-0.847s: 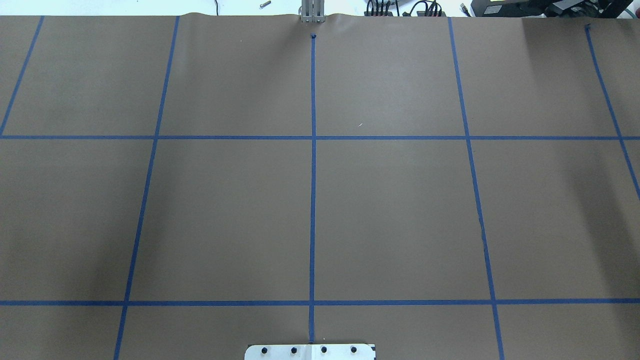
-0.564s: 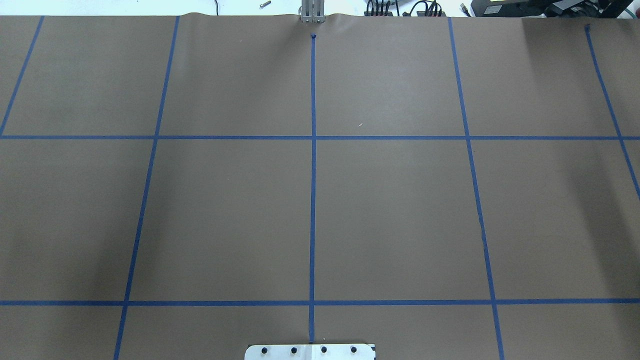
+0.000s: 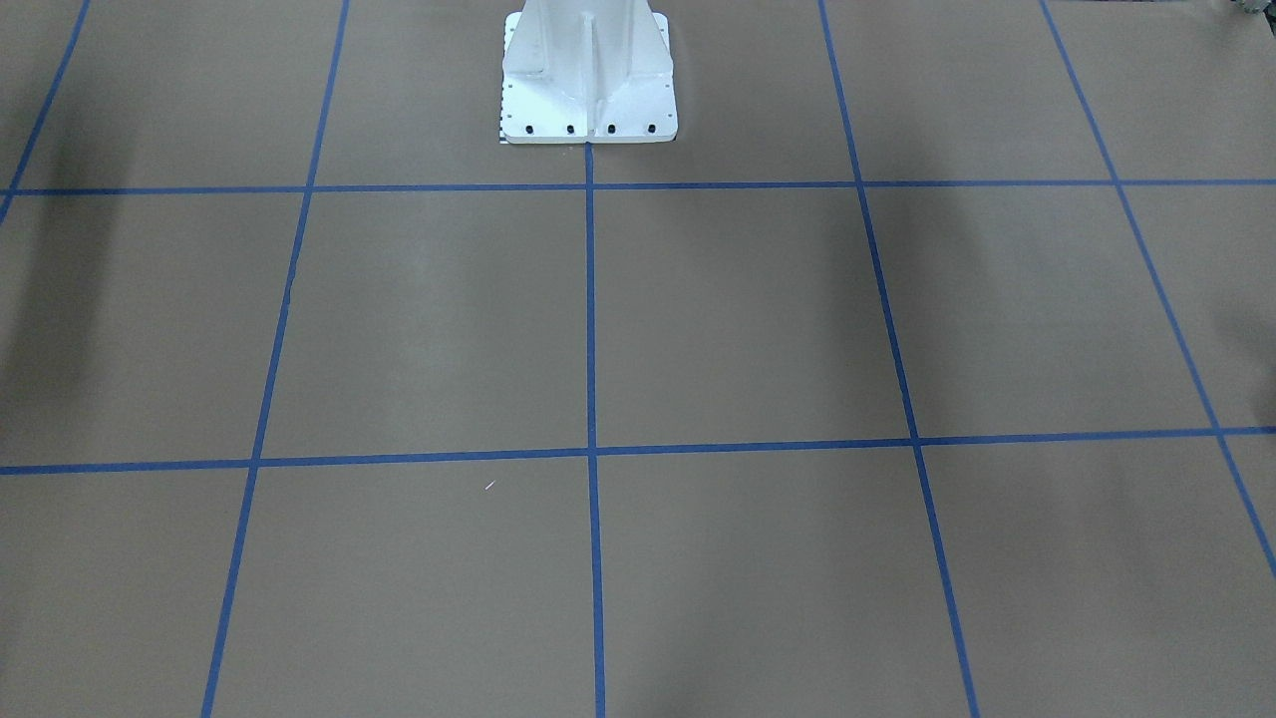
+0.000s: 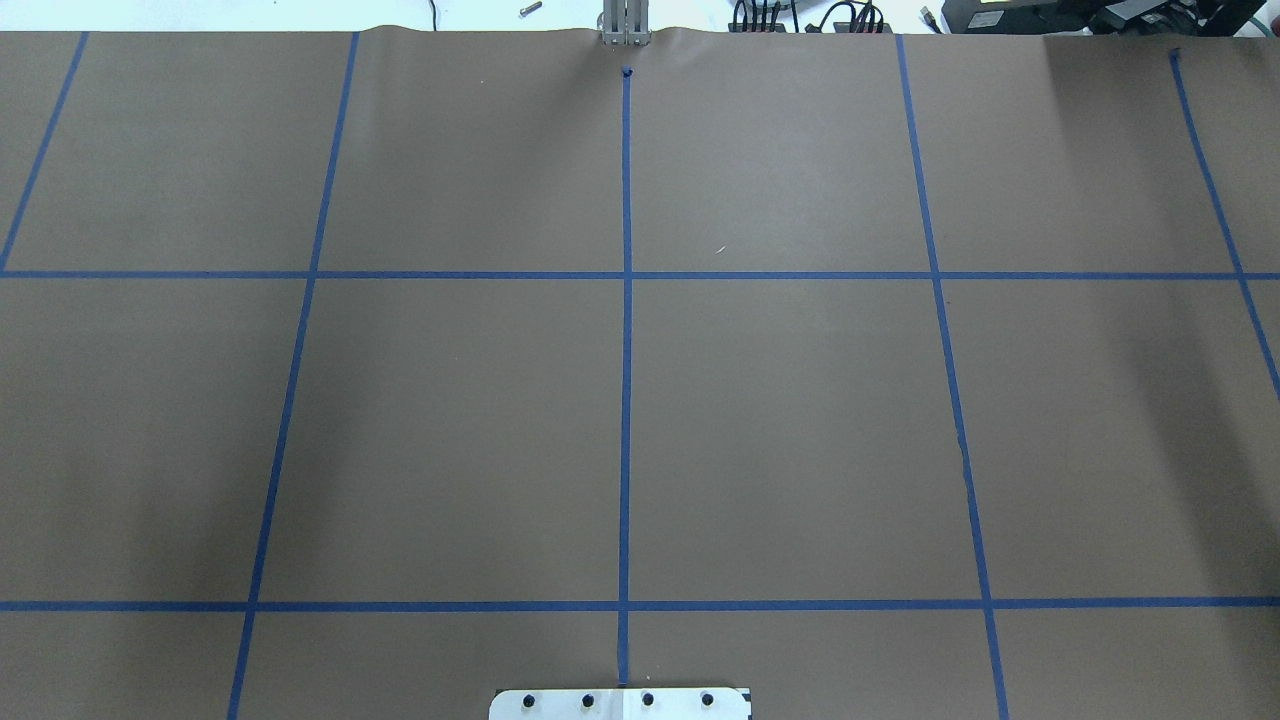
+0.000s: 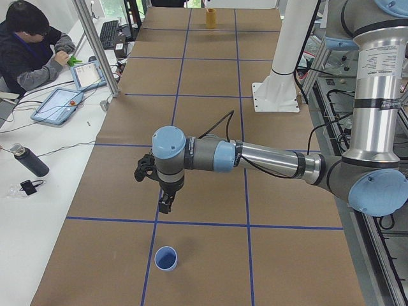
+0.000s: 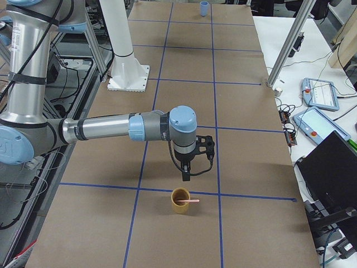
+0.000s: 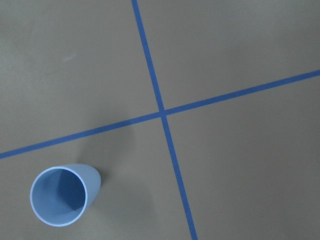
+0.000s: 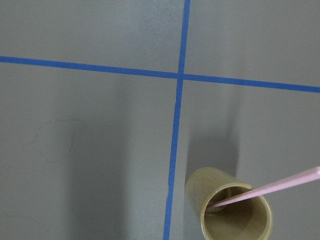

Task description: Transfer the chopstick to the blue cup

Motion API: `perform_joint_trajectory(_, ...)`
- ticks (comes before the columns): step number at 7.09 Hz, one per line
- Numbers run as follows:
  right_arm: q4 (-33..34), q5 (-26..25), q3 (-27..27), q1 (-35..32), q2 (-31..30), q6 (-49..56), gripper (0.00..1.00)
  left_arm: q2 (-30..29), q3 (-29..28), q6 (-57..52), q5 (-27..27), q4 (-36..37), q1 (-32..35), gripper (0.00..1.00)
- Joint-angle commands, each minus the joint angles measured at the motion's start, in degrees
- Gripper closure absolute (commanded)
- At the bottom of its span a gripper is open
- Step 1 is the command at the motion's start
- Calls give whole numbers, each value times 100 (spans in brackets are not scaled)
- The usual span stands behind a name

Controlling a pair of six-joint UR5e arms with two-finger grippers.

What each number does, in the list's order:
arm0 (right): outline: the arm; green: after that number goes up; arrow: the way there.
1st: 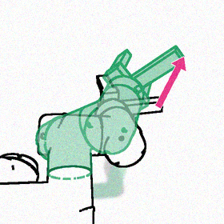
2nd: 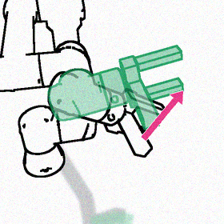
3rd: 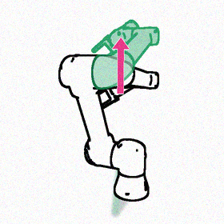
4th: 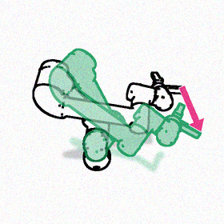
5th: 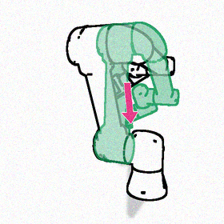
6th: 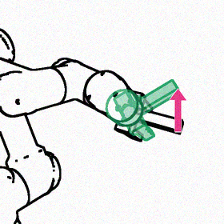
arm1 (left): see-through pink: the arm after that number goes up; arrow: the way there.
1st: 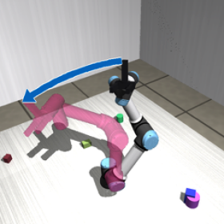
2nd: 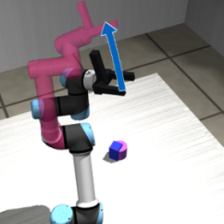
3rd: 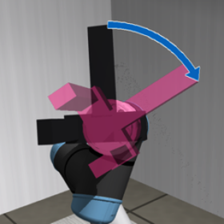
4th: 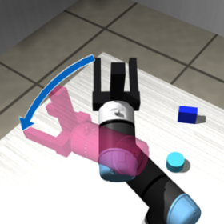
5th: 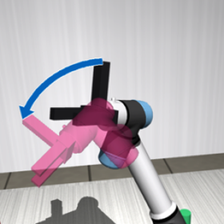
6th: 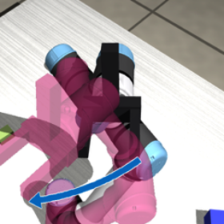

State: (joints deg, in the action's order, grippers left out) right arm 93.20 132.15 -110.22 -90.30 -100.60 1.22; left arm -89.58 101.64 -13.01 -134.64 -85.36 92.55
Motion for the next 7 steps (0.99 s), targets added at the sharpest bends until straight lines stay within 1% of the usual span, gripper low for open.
perform_joint_trajectory(1,-335,-31,-52,-32,145,-16,0,-155,85,18,-19,-538,0,1)
perform_joint_trajectory(2,-659,-23,35,-58,163,-68,0,-174,-125,53,-1,-1413,0,1)
perform_joint_trajectory(3,-741,195,71,-93,102,1,0,-200,-475,44,-18,-1848,0,1)
perform_joint_trajectory(4,-1342,223,271,-120,6,-25,0,-209,-469,9,-19,-1861,0,1)
perform_joint_trajectory(5,-1783,224,308,-111,40,-147,0,-261,-478,0,-36,-1861,0,1)
perform_joint_trajectory(6,-1848,250,204,-102,40,-1036,0,-201,-391,52,-141,-1887,0,1)
perform_joint_trajectory(7,-1832,233,-163,150,23,-1967,0,-200,-686,-34,-133,-1940,0,3)
